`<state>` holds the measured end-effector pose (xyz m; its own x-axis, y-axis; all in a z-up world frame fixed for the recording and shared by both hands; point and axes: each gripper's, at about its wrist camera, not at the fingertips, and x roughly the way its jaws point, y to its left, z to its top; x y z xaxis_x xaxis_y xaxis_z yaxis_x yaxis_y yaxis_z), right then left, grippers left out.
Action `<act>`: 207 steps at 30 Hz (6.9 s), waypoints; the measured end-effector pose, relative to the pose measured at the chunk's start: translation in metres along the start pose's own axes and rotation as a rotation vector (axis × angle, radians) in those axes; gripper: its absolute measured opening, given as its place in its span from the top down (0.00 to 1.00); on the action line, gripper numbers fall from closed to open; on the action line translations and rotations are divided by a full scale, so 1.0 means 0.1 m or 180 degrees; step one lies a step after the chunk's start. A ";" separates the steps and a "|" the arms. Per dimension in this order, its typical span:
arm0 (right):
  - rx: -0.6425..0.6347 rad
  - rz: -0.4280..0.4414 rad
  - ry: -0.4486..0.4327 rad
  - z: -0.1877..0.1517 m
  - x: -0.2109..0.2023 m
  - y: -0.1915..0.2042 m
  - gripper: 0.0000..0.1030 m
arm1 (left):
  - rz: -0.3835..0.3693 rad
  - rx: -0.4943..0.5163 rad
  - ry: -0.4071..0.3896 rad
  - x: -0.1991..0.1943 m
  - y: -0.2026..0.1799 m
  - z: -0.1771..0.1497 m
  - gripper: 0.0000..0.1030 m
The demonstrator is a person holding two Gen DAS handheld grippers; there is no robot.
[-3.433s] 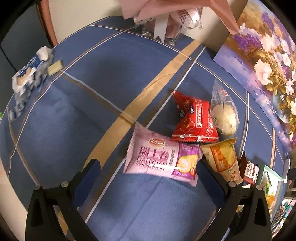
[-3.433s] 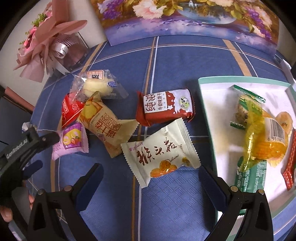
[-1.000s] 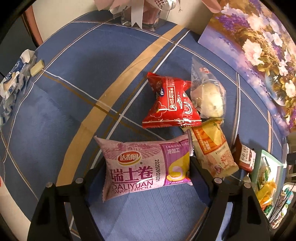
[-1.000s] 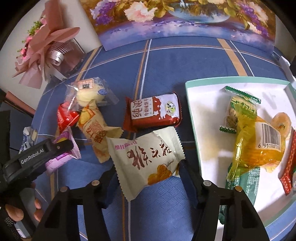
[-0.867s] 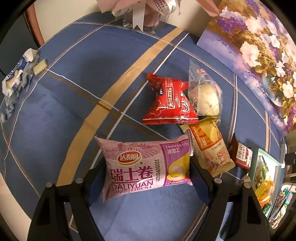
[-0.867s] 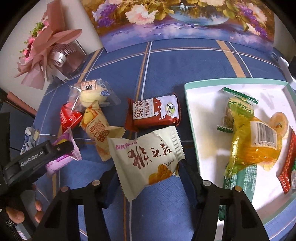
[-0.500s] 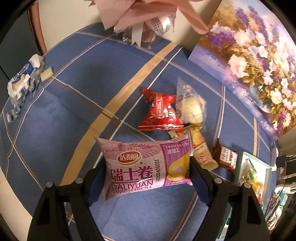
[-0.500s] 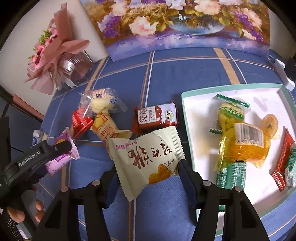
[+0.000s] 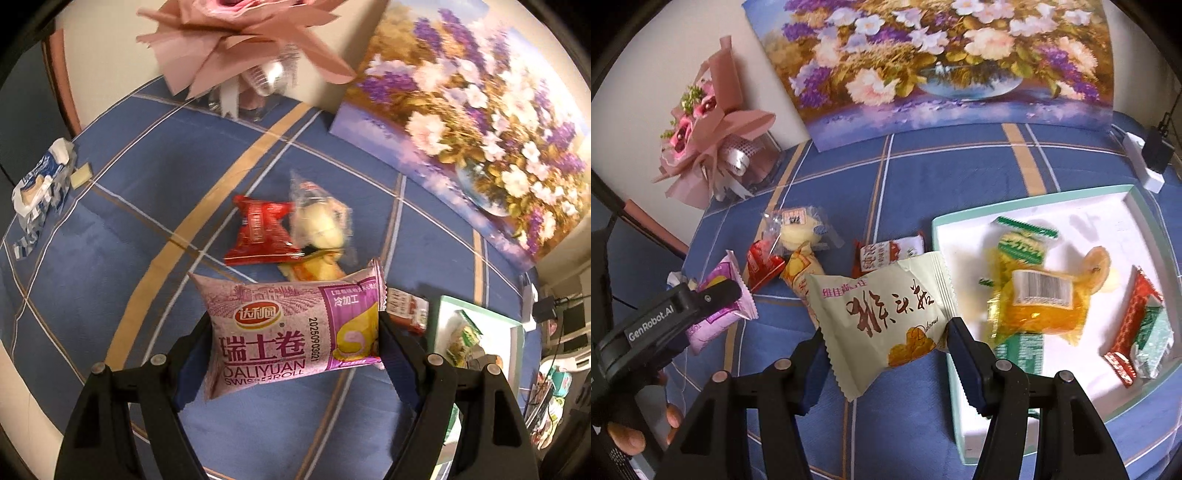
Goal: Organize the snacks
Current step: 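Grasp the pink Swiss roll with the left tool while the right tool grasps the white pastry, then carry the Swiss roll and pastry over the white tray and open both tools, then move both tools back over the remaining snack pile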
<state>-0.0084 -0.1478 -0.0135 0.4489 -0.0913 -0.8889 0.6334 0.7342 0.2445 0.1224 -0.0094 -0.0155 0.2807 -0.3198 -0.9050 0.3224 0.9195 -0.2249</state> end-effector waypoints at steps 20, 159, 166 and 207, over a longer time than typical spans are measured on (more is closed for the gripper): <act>0.0671 -0.0276 -0.0273 0.11 -0.47 -1.23 0.39 | -0.0316 0.0826 0.0066 -0.05 -1.39 -0.55 0.19; 0.0448 -0.0810 0.0087 -0.43 -0.08 -0.47 0.00 | 0.0817 0.0299 0.0231 -0.02 -0.41 -0.50 0.02; 0.0360 -0.0760 0.0072 -0.38 0.00 -0.27 0.00 | 0.0835 0.0112 0.0257 -0.04 -0.18 -0.37 0.02; 0.0111 -0.0429 -0.0172 0.22 0.25 0.16 0.00 | 0.0513 -0.0392 0.0192 0.19 0.32 0.45 0.02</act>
<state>0.0265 -0.1531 -0.0236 0.3910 -0.2243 -0.8926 0.7114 0.6890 0.1384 0.1782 0.0037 -0.0237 0.2638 -0.1555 -0.9520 0.1639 0.9798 -0.1146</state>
